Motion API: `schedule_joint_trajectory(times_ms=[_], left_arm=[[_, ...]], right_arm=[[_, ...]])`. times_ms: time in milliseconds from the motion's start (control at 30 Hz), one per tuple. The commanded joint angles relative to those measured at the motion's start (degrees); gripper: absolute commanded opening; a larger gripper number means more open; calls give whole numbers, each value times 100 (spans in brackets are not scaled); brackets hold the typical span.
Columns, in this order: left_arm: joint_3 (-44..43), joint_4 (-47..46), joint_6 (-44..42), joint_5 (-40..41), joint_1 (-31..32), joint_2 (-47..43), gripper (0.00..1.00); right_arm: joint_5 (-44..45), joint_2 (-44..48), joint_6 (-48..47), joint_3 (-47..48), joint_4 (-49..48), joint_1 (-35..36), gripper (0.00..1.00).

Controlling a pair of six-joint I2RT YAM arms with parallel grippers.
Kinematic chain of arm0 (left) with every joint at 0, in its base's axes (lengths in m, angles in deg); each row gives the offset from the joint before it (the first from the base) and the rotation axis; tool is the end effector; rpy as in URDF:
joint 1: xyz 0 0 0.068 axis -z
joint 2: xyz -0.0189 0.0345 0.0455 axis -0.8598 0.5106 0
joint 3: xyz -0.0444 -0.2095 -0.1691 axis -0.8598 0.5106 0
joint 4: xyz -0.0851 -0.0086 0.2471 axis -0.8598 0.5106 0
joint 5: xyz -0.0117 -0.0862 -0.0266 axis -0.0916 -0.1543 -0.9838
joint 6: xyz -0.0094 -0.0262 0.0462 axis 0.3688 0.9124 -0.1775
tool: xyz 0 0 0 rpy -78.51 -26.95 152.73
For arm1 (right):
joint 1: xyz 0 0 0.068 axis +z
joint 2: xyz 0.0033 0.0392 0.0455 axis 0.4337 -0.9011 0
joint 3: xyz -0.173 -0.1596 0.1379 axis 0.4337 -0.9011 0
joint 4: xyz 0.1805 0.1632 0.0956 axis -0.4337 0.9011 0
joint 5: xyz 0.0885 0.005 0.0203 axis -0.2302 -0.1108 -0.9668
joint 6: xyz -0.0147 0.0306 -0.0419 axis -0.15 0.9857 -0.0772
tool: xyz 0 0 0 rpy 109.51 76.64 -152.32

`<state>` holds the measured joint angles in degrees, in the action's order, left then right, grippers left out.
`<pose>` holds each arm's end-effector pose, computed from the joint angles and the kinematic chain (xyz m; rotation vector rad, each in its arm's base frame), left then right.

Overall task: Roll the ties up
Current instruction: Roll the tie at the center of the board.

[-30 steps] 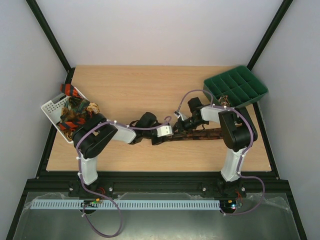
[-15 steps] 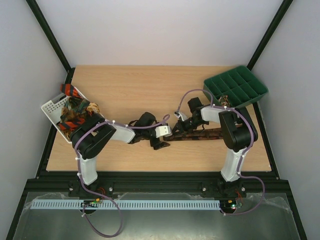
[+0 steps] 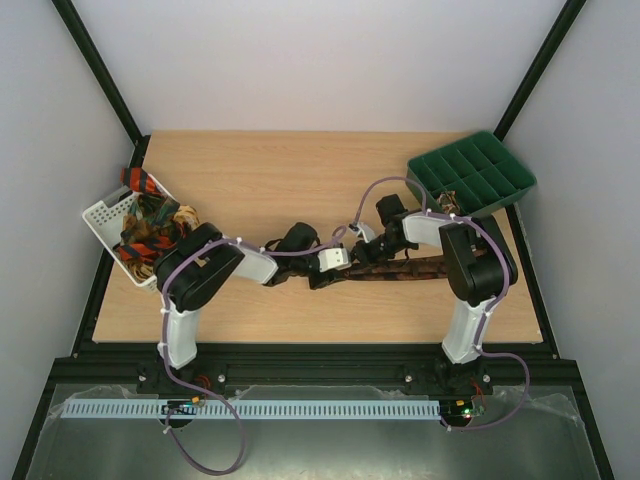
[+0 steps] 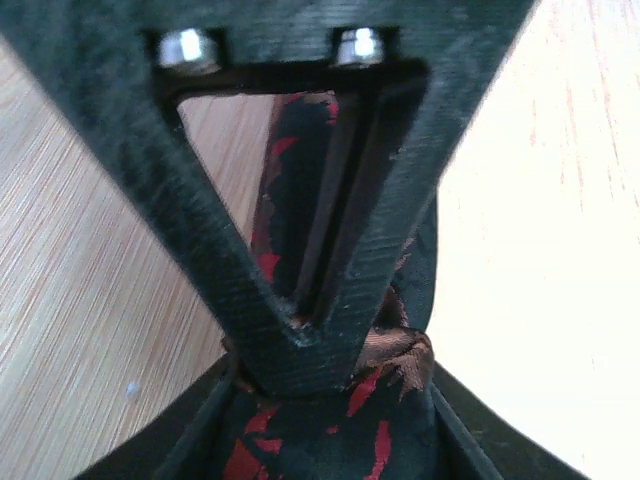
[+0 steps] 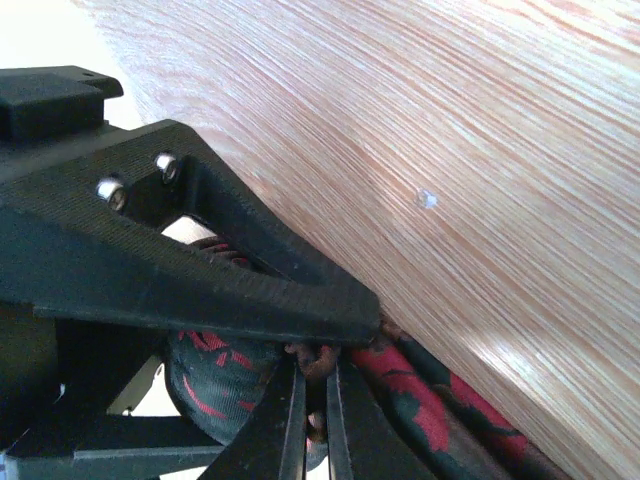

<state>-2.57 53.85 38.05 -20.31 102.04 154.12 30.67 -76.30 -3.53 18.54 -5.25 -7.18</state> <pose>0.2647 -0.2682 0.0997 1.4663 1.6326 -0.7156 0.3195 0.1320 0.1257 -0.7381 2.5474 1.0635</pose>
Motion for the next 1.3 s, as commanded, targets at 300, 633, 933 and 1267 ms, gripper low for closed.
schedule_joint_trajectory(times_ms=[300,633,933,1267], left_arm=[[795,519,-108,-43,-316,-651,79],[1200,-569,751,-565,-431,-810,79],[886,-1450,936,-774,-379,-56,74],[1123,-1283,189,-93,-135,-38,38]], right_arm=[[1142,-437,193,-154,-77,116,1],[1655,-656,22,-202,-81,153,1],[1474,-739,-162,-46,34,201,1],[1323,-867,-199,286,188,271,2]])
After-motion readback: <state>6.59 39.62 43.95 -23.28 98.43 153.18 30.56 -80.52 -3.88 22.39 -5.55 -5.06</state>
